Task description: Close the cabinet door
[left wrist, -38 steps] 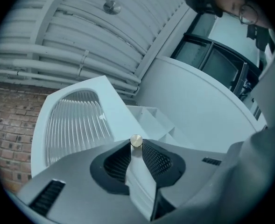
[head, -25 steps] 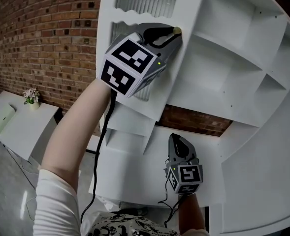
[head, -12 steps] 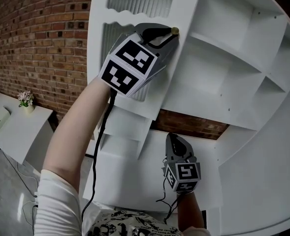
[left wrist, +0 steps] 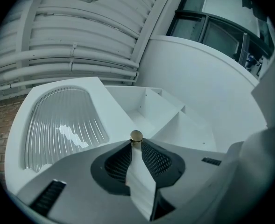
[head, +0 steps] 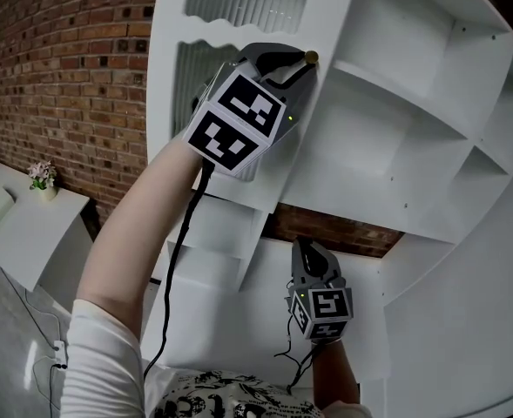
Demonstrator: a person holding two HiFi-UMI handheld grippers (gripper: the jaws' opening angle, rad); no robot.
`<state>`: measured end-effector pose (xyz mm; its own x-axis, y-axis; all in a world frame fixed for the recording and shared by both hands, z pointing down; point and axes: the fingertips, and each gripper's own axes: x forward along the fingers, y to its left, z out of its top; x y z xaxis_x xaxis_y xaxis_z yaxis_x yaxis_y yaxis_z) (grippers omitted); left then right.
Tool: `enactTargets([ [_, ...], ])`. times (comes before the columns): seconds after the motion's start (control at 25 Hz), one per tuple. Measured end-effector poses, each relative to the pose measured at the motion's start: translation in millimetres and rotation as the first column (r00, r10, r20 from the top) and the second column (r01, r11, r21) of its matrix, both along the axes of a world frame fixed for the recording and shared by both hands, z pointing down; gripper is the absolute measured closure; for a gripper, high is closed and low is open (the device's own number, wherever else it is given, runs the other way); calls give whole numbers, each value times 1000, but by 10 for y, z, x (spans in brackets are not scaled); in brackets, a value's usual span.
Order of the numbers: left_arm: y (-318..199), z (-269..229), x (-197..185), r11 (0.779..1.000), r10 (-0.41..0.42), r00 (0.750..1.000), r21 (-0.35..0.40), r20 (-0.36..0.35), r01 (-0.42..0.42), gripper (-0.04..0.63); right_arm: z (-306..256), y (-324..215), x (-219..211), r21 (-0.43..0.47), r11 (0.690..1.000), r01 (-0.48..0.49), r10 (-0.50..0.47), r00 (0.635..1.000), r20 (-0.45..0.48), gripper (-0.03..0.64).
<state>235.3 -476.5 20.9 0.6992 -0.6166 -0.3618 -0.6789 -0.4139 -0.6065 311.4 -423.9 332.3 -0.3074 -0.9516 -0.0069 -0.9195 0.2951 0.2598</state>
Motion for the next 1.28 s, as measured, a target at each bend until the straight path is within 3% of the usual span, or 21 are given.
enactTargets([
  [0.64,-275,8,61,999,-43,999,-11,6,43,518,124,-206,83,-9,1000,25,-25,999,32,612],
  [0.72,-276,2,55,1000,-27,1000,-6,-16,27,518,121,-219,93,-9,1000,22,-22,999,48,612],
  [0.84,-235,50,16,998,59,991,-6,-116,-60,519,130,-206,84,-4,1000,25,-25,998,58,612],
  [0.92,-206,167,-36,996,89,981,-7,-170,-91,533,165,-197,71,-1,999,32,-32,998,46,612],
  [1.0,-162,331,-101,997,71,979,16,-192,-69,583,210,-179,58,3,999,36,-36,998,47,612],
  [1.12,23,602,-188,996,86,972,33,-218,-81,584,215,-114,69,27,999,39,-40,997,69,612],
  [1.28,317,1147,-270,995,98,982,11,-162,-98,584,154,-1,45,75,996,51,-59,992,108,612],
])
